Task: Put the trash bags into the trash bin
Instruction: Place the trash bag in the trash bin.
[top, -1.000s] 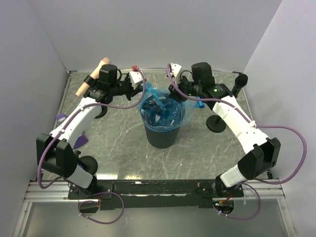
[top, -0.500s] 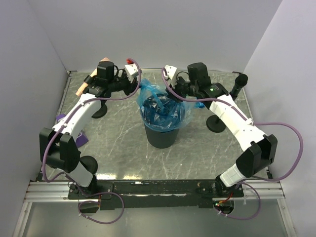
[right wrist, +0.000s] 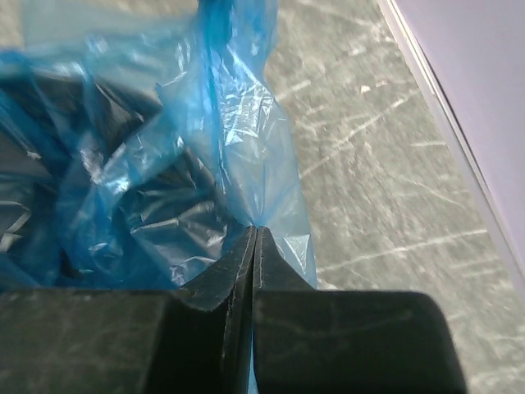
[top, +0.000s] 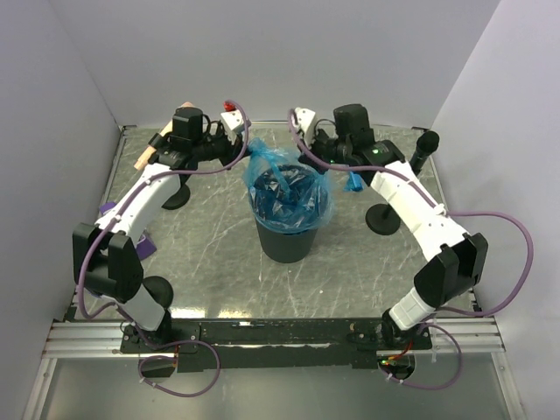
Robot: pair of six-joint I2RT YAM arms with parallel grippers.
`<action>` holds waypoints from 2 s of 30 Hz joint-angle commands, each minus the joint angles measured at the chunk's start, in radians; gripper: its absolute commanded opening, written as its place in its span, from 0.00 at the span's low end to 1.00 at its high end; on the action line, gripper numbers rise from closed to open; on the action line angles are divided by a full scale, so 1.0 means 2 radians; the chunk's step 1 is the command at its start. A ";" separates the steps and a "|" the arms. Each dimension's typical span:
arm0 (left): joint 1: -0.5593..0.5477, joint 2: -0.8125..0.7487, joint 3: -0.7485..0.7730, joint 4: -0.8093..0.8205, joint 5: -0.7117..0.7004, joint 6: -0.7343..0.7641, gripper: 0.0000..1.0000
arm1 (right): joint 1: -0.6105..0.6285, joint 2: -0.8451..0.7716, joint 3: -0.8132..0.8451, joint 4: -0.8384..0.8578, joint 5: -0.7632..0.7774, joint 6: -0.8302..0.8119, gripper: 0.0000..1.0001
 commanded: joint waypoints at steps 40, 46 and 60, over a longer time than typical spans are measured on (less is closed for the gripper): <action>0.042 -0.213 -0.245 -0.043 0.017 0.075 0.57 | -0.145 -0.114 -0.033 -0.120 -0.098 0.075 0.57; 0.019 -0.265 -0.279 0.032 0.021 0.100 0.73 | -0.121 -0.124 -0.049 -0.136 -0.178 0.044 0.74; -0.025 -0.264 -0.313 0.123 -0.025 0.195 0.75 | -0.037 -0.074 0.023 -0.271 -0.194 -0.132 0.79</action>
